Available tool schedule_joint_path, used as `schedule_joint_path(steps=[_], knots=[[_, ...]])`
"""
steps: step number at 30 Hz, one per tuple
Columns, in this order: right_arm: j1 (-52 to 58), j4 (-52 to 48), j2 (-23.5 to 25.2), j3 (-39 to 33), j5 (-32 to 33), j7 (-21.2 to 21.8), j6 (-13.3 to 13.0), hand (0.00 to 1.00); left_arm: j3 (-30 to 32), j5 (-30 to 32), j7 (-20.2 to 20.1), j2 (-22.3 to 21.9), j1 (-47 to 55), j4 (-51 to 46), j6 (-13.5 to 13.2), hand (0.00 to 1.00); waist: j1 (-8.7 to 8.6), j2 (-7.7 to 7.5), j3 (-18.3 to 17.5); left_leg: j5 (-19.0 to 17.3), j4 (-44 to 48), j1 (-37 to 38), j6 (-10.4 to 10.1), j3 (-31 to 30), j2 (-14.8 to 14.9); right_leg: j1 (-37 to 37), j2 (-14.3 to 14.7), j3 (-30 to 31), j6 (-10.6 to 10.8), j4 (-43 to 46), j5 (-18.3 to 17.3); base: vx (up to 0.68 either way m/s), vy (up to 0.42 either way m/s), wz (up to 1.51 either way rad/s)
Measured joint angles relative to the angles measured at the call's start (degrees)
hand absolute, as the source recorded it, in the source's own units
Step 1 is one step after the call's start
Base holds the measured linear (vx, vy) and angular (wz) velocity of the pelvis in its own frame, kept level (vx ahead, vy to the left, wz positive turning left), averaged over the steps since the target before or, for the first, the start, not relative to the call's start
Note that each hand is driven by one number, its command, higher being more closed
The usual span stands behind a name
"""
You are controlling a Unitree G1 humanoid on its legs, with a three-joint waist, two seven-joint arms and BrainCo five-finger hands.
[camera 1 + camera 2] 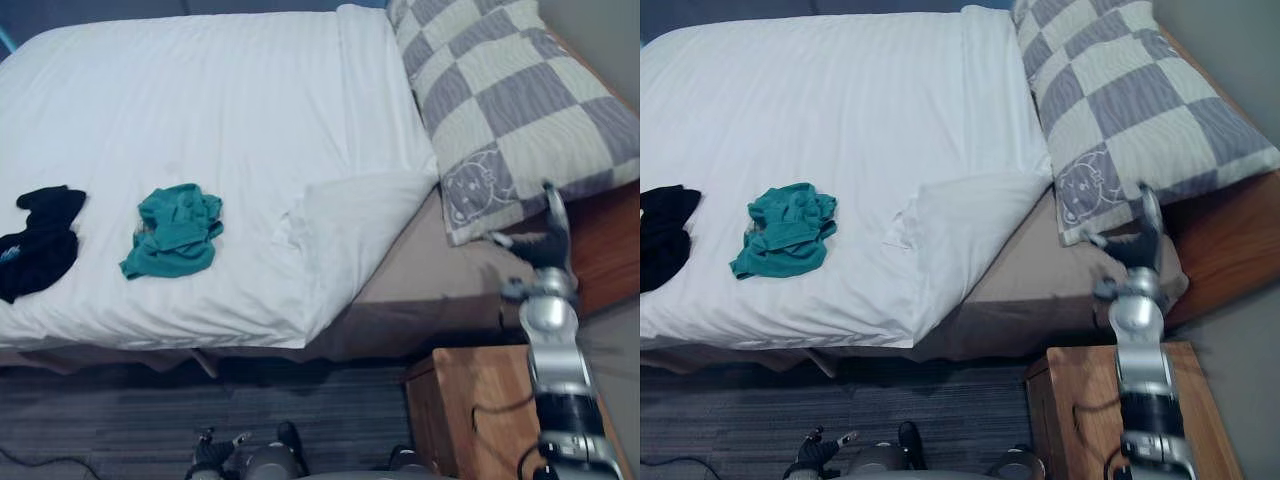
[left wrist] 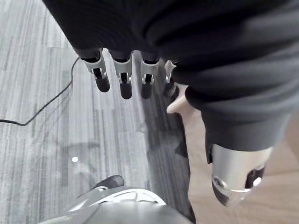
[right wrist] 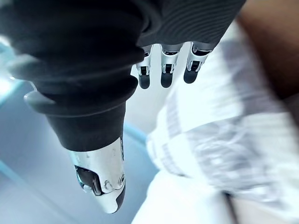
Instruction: Tidy the bed and pick cloth on bed and put in laundry
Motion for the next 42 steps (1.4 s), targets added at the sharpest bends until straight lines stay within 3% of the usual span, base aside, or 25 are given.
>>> schedule_joint_path(steps=[5, 8, 9, 10, 13, 14, 15, 18, 21, 25, 26, 30, 34, 42], knots=[[-10.01, 6.85, -3.77, 6.13, -1.22, 0.04, -0.09, 0.00, -2.71, 0.09, 0.05, 1.17, -0.09, -0.24, -0.18, 0.00, 1.16, -0.50, 0.55, -0.07, 1.56, -3.55, 0.00, -1.70, 0.28, -0.96, -0.30, -2.30, 0.06, 1.35, 0.03, -0.02, 0.010, 0.38], [-13.44, 9.68, -5.67, 7.44, -3.33, 0.11, 0.68, 0.00, -4.74, 0.15, 0.22, 2.30, -1.53, -0.50, -0.51, 0.00, 1.52, -0.39, 3.66, -0.09, 1.62, -3.49, 0.54, -3.38, -1.16, -4.52, -2.89, -2.77, 0.84, 12.12, -1.00, -0.07, 0.092, 0.40], [-14.53, 10.31, -6.58, 7.42, -3.76, 0.06, 1.09, 0.00, -5.55, 0.26, 0.27, 2.39, -2.23, -0.89, -0.70, 0.00, 1.20, -0.04, 4.95, -0.34, 1.71, -3.77, 1.76, -6.08, -2.00, -8.50, -4.05, -0.33, -0.11, 19.84, -1.78, -0.08, 0.083, 0.74], [-14.94, 10.65, -7.32, 7.59, -4.34, 0.03, 1.08, 0.00, -6.43, 0.31, 0.36, 2.34, -3.27, -0.88, -0.65, 0.00, 0.34, 0.37, 5.63, -0.40, 1.86, -4.97, 1.81, -8.65, -2.17, -10.91, -2.03, 5.14, -0.61, 21.98, -5.48, -0.08, 0.059, 0.89], [-17.64, 12.25, -8.56, 9.60, -4.77, 0.08, 1.16, 0.00, -6.66, 0.70, 0.35, 2.80, -6.56, -0.89, -0.91, 0.00, -0.01, 0.89, 7.51, 1.83, -0.19, -6.17, 1.09, -13.39, -3.30, -13.34, 3.46, 14.16, -0.54, 15.10, -7.56, -0.05, -0.049, 0.99], [-18.05, 12.19, -8.65, 9.69, -4.81, 0.08, 1.11, 0.00, -6.66, 0.73, 0.35, 3.00, -7.02, -0.95, -1.02, 0.00, -0.06, 0.63, 7.66, 2.38, -0.53, -6.50, 0.88, -13.89, -4.04, -13.56, 3.38, 14.37, -0.66, 13.27, -7.09, -0.03, -0.132, 1.08], [-19.28, 12.22, -9.05, 9.83, -5.26, 0.07, 1.08, 0.00, -6.83, 0.78, 0.33, 2.81, -8.41, -0.82, -1.16, 0.00, -0.42, 0.63, 8.61, 2.92, 0.12, -7.68, 0.93, -14.97, -5.56, -13.88, 2.48, 14.05, 0.59, 11.62, -4.63, -0.02, -0.127, 0.93], [-20.28, 12.26, -8.09, 12.70, -5.31, 0.36, 1.11, 0.00, -7.21, 0.88, 0.29, 1.82, -8.07, -1.05, -1.36, 0.00, 0.05, 3.04, 9.18, 5.39, -1.96, -9.79, 0.31, -12.02, -2.34, -15.46, 4.16, 11.60, -0.42, 9.98, -3.31, 0.01, -0.136, 0.42], [-20.30, 13.04, -5.61, 13.36, -5.33, 1.10, 1.28, 0.00, -7.27, 0.91, 0.27, 1.87, -7.59, -1.33, -1.34, 0.00, 0.09, 3.33, 10.19, 8.14, -5.61, -9.61, 0.47, -11.14, -1.99, -16.25, 4.93, 11.46, -0.74, 8.49, -2.37, 0.04, -0.074, 0.00], [-21.18, 16.38, -4.33, 14.09, -5.40, 1.33, 1.26, 0.00, -8.47, 1.25, 0.65, 2.06, -7.67, -2.83, -2.15, 0.00, 0.29, 4.28, 11.59, 8.36, -6.33, -10.21, 0.48, -9.90, -2.17, -17.56, 4.95, 12.66, -0.60, 7.93, -1.67, 0.04, 0.018, -0.12], [-21.96, 17.39, -4.34, 14.77, -5.42, 1.37, 1.30, 1.00, -8.88, 1.25, 0.85, 1.96, -7.78, -3.07, -2.42, 0.00, 0.23, 4.82, 12.22, 8.38, -6.33, -10.59, 0.51, -9.60, -2.18, -17.99, 4.95, 12.95, -0.67, 7.61, -1.30, 0.01, 0.040, -0.14], [-23.06, 21.16, -4.33, 16.24, -7.06, 1.07, 1.12, 1.00, -9.57, 1.19, 1.60, 1.97, -9.29, -3.69, -2.57, 0.00, 0.18, 7.35, 15.06, 8.98, -6.36, -12.80, 0.55, -9.43, -2.20, -20.66, 5.00, 13.59, -0.49, 7.99, -0.82, -0.01, 0.019, -0.05], [-29.74, 28.92, -4.58, 16.39, -8.11, 0.89, 0.22, 1.00, -12.85, 1.09, 2.21, 2.17, -11.93, -2.28, -2.57, 0.00, 0.09, 8.52, 15.75, 9.55, -6.47, -14.85, 0.74, -8.44, -2.24, -24.34, 4.96, 14.75, -0.49, 10.05, -0.84, -0.02, -0.008, -0.08], [-32.43, 33.58, -5.59, 14.92, -7.86, 0.01, 0.26, 1.00, -13.34, -0.32, 2.57, 2.12, -16.44, -1.53, -3.44, 0.00, 0.04, 8.77, 15.86, 11.04, -8.71, -14.61, 0.92, -8.23, -2.67, -25.82, 4.88, 15.19, -0.51, 11.39, -0.91, -0.02, -0.011, -0.01]])
